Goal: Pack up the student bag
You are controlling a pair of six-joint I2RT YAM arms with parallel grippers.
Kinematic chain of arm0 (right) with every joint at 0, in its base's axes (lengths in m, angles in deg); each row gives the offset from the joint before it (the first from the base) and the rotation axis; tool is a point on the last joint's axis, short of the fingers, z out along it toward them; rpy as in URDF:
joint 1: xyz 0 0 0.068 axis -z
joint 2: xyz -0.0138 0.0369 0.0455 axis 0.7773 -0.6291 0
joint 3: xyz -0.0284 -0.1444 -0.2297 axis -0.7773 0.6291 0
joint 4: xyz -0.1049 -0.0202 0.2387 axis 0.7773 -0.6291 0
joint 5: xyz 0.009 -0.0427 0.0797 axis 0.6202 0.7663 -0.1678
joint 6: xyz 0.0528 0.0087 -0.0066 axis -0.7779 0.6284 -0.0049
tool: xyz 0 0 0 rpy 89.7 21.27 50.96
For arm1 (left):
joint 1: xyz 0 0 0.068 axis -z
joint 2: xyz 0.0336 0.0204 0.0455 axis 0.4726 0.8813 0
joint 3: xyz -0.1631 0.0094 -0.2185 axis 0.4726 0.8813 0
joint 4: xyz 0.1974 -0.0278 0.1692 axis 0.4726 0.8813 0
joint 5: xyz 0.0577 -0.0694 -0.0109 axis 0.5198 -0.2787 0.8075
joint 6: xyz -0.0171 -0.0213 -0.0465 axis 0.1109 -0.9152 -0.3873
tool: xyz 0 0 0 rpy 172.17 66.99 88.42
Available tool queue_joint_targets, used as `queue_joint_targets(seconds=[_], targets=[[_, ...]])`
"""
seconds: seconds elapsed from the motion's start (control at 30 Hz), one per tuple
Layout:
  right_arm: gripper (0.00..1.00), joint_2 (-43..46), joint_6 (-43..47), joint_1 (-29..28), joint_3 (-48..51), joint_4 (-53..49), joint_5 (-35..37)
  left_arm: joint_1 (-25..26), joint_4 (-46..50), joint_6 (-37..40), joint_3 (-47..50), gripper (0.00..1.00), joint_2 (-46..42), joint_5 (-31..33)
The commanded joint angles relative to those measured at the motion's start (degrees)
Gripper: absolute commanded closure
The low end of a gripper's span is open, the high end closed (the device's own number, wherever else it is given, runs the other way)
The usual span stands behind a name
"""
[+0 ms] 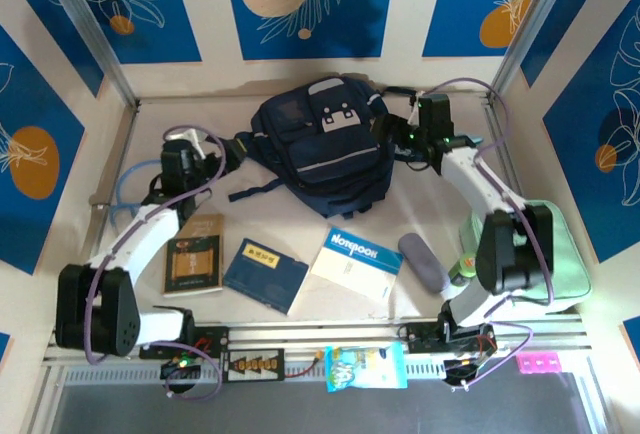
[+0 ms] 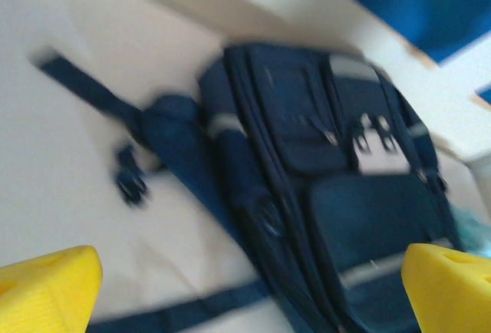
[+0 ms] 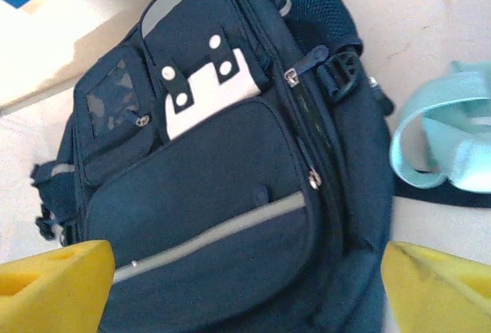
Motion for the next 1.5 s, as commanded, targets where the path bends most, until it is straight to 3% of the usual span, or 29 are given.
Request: queue_joint_targets(seconds=[0.0, 0.17, 0.27, 0.37, 0.6, 0.77, 0.87, 1.03, 1.13, 1.3, 1.47], targets=[[0.12, -7.32, -5.14, 1.52, -6.78, -9.42, -7.33, 5.49, 2.20, -12.47, -2.63, 0.00, 4.53, -8.02], [0.16, -18.36, -4.29, 1.98, -17.34, -14.60, -7.71, 13.87, 2.11, -15.75, -7.85, 0.03, 12.75, -5.45], [0.19, -23.04, -2.80, 0.80, -20.90, -17.24, -7.37, 15.42, 1.91, -17.66, -9.69, 0.05, 16.72, -4.60], [0.21, -24.70, -3.02, -0.64, -20.37, -17.46, -7.21, 15.34, 2.04, -18.90, -9.67, 0.06, 18.35, -3.58], [0.26, -21.66, -9.87, -7.10, -9.80, -13.64, -9.40, 13.60, 7.86, -13.75, -9.03, 0.08, 17.06, -1.59], [0.27, -15.92, -18.82, -13.51, -1.19, -6.44, -12.78, 10.33, 11.86, -10.43, -6.20, 0.08, 11.35, 1.21], [0.27, -13.87, -19.37, -15.63, -2.30, -5.91, -13.98, 7.91, 15.46, -8.43, -4.89, 0.07, 7.48, 2.52], [0.25, -6.19, -15.88, -13.14, -4.00, -7.89, -12.07, 6.55, 25.40, -5.35, -5.91, 0.06, 0.99, 7.03], [0.23, -3.98, -13.44, -8.88, -2.58, -8.84, -9.65, 7.13, 26.83, -3.53, -6.46, 0.11, -1.88, 2.72], [0.26, -11.41, -10.27, -0.95, -7.53, -12.10, -12.58, 14.42, 30.42, -7.85, -9.44, 0.13, -1.67, -0.87], [0.30, -23.08, -5.36, 1.69, -20.71, -15.37, -14.51, 20.98, 23.34, -18.81, -4.61, 0.13, -0.56, -1.05]])
